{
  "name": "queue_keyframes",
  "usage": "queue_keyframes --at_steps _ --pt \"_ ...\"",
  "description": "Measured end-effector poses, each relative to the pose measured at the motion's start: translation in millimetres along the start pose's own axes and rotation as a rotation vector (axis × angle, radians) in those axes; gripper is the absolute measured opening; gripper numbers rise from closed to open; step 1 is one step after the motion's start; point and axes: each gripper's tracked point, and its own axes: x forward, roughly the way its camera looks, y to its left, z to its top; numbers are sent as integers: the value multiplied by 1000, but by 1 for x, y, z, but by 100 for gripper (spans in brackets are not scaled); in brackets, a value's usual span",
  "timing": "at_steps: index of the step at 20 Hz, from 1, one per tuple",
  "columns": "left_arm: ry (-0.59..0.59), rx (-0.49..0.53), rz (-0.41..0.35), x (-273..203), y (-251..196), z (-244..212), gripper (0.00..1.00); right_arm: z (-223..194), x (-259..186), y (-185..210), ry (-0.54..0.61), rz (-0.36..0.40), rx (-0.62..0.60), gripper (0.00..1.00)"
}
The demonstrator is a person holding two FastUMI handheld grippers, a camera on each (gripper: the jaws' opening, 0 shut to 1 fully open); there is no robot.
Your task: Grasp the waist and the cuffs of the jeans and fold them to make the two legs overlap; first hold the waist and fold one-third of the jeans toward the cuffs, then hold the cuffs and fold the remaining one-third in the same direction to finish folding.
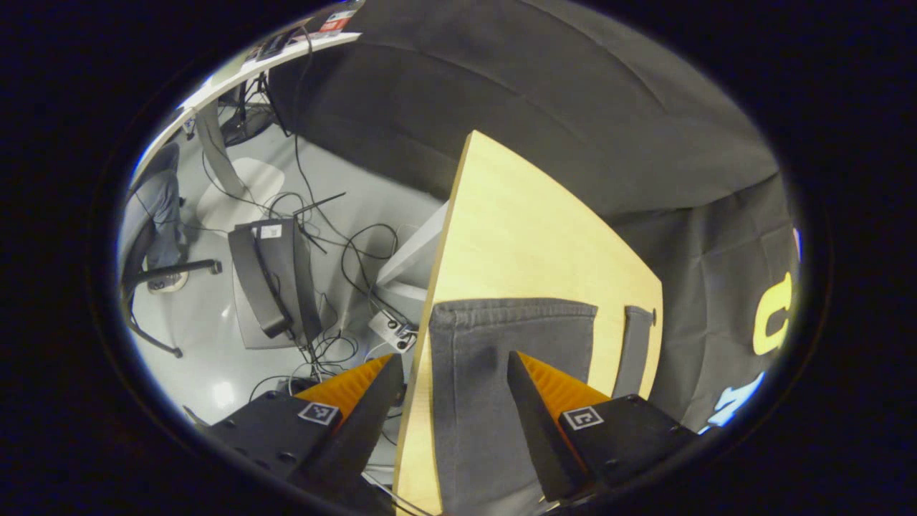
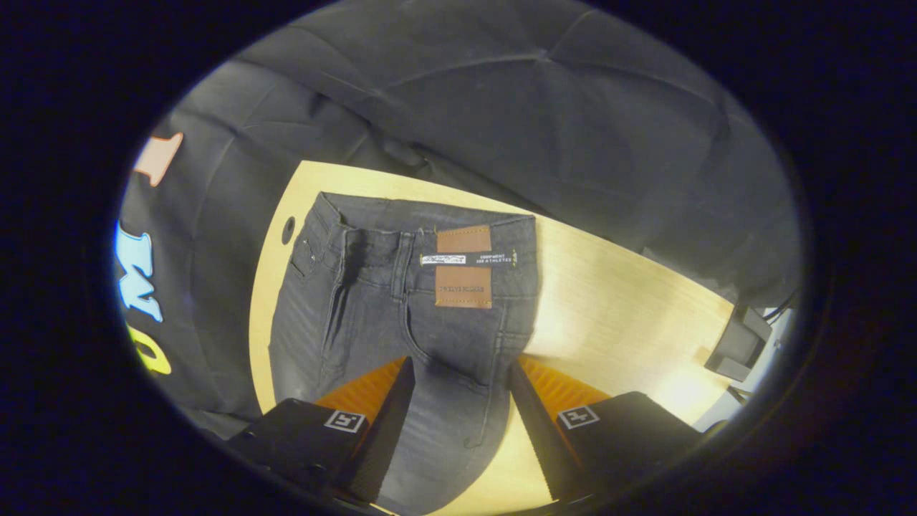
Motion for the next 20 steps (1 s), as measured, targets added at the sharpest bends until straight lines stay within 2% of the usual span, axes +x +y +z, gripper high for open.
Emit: queue_keyframes --at_steps 1,3,6,8,10,11,13,14,15,16,18,20 --pt "45 24 16 9 4 -11 98 1 0 0 1 -3 7 82" --pt "46 -2 -57 21 -20 -15 98 0 0 0 1 -7 4 81" --pt "40 72 -55 29 -13 -25 99 0 0 0 -5 -10 -6 82" --pt "43 35 -83 27 -14 -22 98 0 0 0 -7 -9 -11 82" --pt "75 -42 -125 19 -12 -23 87 -1 0 -6 -1 -18 -40 77" --pt "93 -72 -148 14 -10 -19 78 -1 1 -12 3 -29 -57 78" --pt "96 -113 -166 6 -5 -13 68 -1 0 -23 13 -64 -66 51" --pt "92 -121 -166 7 -5 -13 68 0 -1 -25 19 -67 -53 37" --pt "89 -118 -161 11 -2 -16 63 -1 4 -26 32 -73 -39 21" --pt "87 -121 -154 12 -1 -16 68 -2 1 -26 39 -74 -29 13" --pt "81 -135 -145 8 -1 -15 58 -3 0 -25 45 -77 -37 6" --pt "78 -164 -150 8 1 -17 60 -3 -3 -23 38 -70 -85 1"
